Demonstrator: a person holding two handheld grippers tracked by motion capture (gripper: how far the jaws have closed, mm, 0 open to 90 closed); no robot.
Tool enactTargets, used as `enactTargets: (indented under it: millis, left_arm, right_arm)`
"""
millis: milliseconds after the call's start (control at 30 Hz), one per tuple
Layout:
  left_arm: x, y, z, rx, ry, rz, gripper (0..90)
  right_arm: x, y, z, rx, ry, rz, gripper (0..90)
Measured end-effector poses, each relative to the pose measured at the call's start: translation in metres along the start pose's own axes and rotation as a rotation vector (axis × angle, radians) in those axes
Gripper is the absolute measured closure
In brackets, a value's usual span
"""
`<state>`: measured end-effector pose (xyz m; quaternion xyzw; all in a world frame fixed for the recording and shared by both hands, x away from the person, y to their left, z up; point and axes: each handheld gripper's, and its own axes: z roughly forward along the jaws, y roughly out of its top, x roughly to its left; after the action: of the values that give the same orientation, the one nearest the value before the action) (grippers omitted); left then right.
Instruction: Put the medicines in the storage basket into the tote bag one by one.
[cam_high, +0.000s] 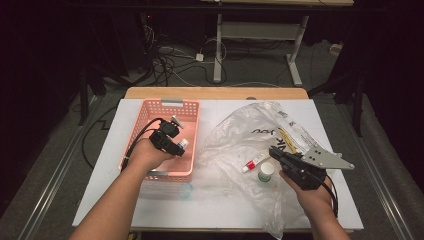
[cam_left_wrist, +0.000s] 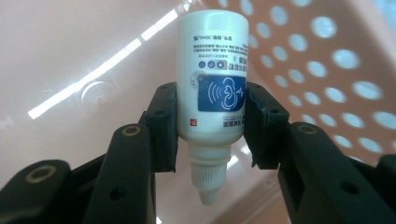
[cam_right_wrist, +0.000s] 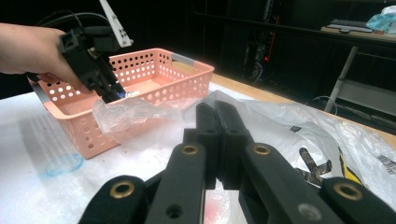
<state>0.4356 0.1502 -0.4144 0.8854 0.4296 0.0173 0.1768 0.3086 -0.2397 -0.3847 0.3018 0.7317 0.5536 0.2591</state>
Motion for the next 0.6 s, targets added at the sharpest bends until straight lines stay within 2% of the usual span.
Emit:
enactTargets:
  millis: [200, 433, 600]
  left_arm:
    - [-0.007, -0.014, -0.011, -0.08, -0.015, -0.005, 58.3]
    - [-0.013, -0.029, -0.018, -0.168, -0.002, -0.001, 58.3]
    - [-0.017, -0.041, -0.022, -0.24, -0.013, -0.013, 58.2]
  right_arm:
    - [0.0, 0.0, 0.0, 0.001, 0.0, -0.003, 90.0]
    - [0.0, 0.001, -0.001, -0.003, -0.003, -0.009, 90.0]
    - [0.0, 0.0, -0.001, -0.002, -0.004, -0.007, 90.0]
